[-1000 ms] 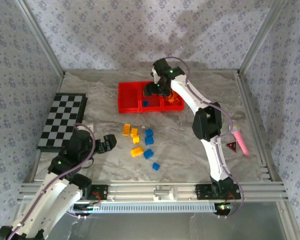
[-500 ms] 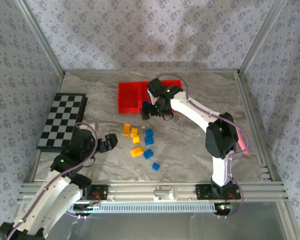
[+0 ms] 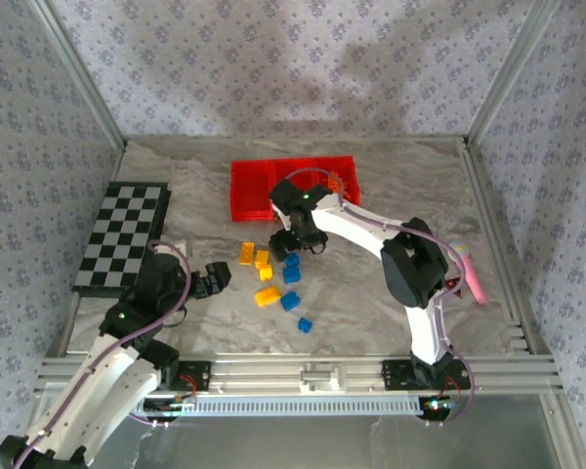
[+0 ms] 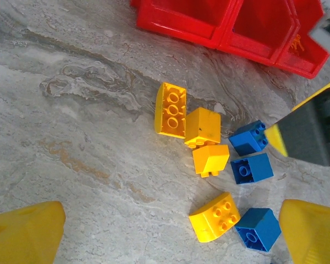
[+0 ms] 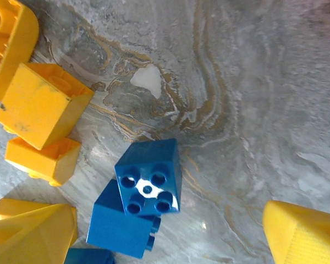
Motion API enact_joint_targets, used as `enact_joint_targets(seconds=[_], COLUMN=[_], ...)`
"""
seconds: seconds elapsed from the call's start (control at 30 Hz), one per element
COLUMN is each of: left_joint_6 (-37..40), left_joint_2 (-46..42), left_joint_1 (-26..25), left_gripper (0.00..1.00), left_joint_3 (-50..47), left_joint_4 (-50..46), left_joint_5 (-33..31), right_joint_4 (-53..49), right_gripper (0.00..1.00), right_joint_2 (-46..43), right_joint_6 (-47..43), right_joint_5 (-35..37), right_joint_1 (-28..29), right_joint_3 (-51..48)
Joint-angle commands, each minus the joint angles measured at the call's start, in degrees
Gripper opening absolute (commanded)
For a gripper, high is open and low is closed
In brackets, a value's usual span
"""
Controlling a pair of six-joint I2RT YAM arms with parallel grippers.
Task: Sort the legos into containers by color
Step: Pick up the lego from the center of the table.
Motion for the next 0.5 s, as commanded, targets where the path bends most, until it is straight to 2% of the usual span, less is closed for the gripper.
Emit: enact_joint_targets(seconds=[0.0,0.27,0.47], left_joint_6=[0.24,0.08,0.15], left_joint_2=[-0.82,-1.11,-1.05], left_joint_1=[-0.30,-0.30,-0.30], left_gripper=[1.00,1.00,1.00], left_joint_3=[0.55,0.47,0.26], left_joint_4=[0.21,0.11,0.55], left_joint_5=[0.48,0.28,0.12], right_joint_4=[-2.46,-2.90,-3.31], right_gripper=[0.90,0.83,0.71], right_joint_2=[2.98,5.81,7.64], right_joint_6=[-2.37,-2.85,-2.86], right_joint_5=[0.20,0.29,0.43], right_joint_1=[0.69,1.28,1.36], right_joint_3=[2.71,4.18,4.61])
